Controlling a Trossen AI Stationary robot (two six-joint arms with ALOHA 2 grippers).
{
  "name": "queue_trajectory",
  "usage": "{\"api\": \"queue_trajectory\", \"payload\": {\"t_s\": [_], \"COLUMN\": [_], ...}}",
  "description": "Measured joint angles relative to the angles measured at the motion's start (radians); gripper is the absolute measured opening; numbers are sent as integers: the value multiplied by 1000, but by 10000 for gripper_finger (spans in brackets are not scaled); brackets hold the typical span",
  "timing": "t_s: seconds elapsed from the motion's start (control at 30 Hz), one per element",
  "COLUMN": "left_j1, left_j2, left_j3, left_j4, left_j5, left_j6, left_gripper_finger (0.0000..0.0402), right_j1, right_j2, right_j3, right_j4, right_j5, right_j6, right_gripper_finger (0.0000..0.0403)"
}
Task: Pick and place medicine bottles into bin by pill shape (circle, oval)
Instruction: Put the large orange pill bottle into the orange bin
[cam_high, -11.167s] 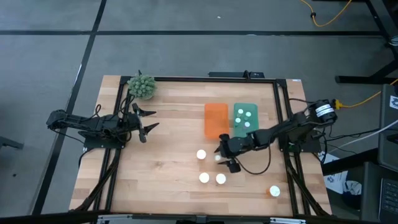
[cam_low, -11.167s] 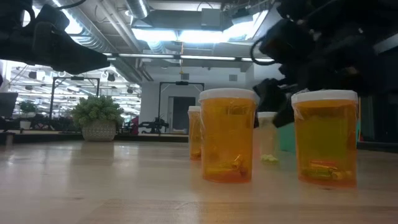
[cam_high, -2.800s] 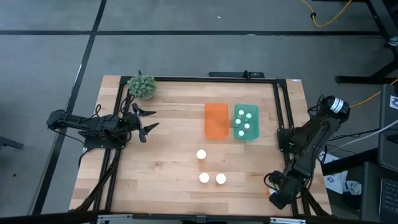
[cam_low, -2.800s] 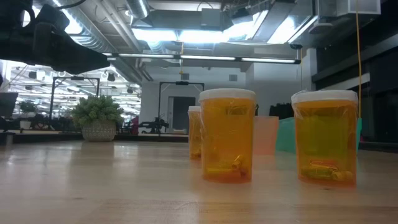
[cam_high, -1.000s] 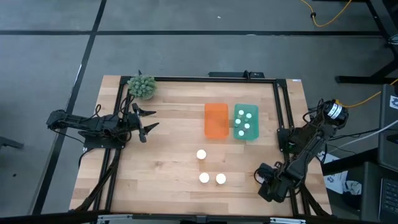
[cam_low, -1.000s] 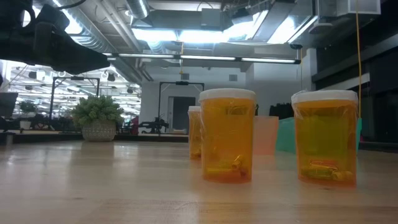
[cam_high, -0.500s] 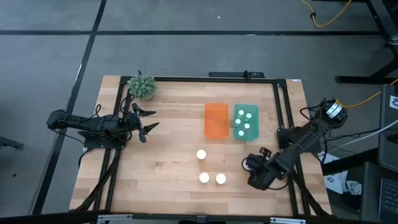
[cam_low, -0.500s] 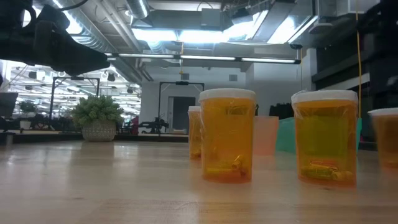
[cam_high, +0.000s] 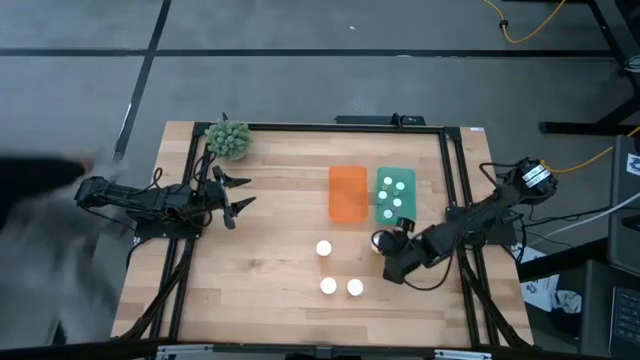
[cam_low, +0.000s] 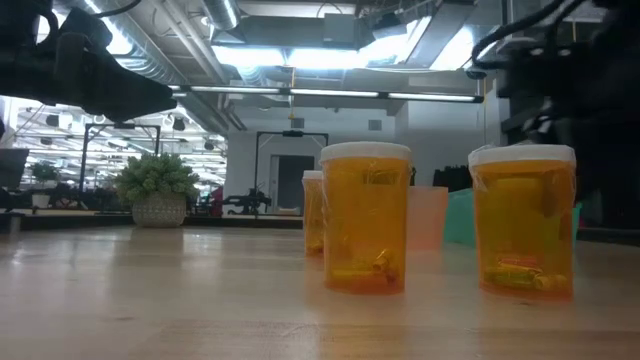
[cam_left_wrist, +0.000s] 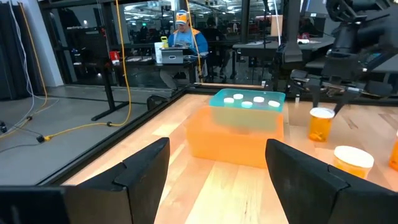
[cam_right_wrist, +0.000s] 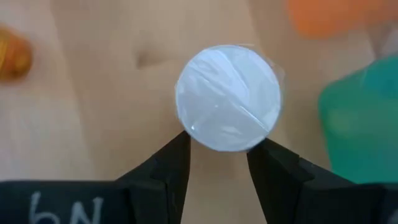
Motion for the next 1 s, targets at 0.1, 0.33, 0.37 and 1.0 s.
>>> {"api": "queue_trajectory", "payload": {"t_s": [0.1, 0.33, 0.37, 1.0], "left_j1": [0, 0, 0, 0], "left_j2": [0, 0, 0, 0], "left_j3": [0, 0, 0, 0], "left_j4": [0, 0, 0, 0], "left_j5": [0, 0, 0, 0], "left_j6": [0, 0, 0, 1], "left_gripper_finger": [257, 257, 257, 257], "right_j1": [-47, -105, -108, -111], "right_j2": [0, 0, 0, 0], "right_j3": [0, 0, 0, 0], "right_j4": [32, 101, 102, 121], "right_j5": [9, 24, 26, -22], "right_j6": [-51, -132, -136, -168], "right_gripper_finger": [157, 157, 157, 157]}}
